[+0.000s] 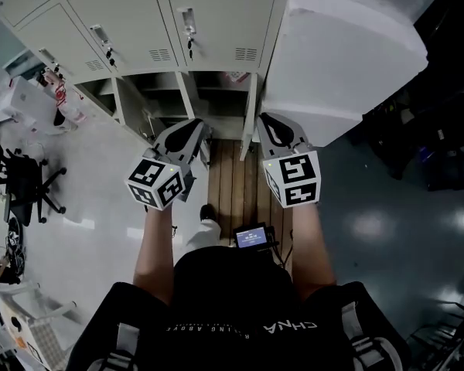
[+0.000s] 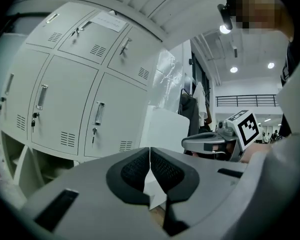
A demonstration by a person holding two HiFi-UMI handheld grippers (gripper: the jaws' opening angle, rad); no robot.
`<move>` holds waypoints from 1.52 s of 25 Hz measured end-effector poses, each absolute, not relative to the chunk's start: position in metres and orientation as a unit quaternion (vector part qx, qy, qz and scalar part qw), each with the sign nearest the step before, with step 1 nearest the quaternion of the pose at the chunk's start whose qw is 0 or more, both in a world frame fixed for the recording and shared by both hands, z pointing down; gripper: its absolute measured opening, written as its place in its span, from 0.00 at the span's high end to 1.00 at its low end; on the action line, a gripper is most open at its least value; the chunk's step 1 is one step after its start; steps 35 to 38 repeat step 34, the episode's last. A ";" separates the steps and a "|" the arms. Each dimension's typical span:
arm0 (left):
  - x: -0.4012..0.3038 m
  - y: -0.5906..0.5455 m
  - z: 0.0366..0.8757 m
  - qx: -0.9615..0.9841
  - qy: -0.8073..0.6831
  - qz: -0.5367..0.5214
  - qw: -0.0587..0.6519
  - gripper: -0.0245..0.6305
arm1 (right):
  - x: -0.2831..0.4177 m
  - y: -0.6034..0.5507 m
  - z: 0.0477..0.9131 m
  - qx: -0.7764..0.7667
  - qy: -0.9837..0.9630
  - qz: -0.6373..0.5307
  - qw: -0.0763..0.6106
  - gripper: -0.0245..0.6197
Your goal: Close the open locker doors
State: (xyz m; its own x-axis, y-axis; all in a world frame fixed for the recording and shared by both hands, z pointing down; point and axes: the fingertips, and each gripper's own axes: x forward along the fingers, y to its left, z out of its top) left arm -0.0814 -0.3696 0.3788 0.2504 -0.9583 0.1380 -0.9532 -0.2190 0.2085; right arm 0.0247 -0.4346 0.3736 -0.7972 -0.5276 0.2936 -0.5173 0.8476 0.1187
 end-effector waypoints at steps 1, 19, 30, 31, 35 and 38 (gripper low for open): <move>-0.073 -0.364 0.380 0.780 -0.614 0.000 0.122 0.93 | 0.031 -0.430 0.377 0.273 -0.949 -0.010 0.156 0.90; -0.039 -0.308 0.374 0.793 -0.604 0.025 0.079 0.93 | 0.051 -0.371 0.376 0.277 -0.950 -0.015 0.141 0.90; -0.047 -0.301 0.356 0.812 -0.582 0.014 0.052 0.93 | 0.036 -0.348 0.353 0.294 -0.944 -0.035 0.145 0.90; -0.050 -0.300 0.355 0.812 -0.581 0.013 0.052 0.93 | 0.032 -0.347 0.351 0.295 -0.944 -0.036 0.145 0.90; -0.060 -0.299 0.350 0.813 -0.580 0.010 0.051 0.93 | 0.022 -0.344 0.346 0.295 -0.944 -0.039 0.146 0.90; -0.060 -0.299 0.350 0.813 -0.580 0.010 0.051 0.93 | 0.022 -0.344 0.346 0.295 -0.944 -0.039 0.146 0.90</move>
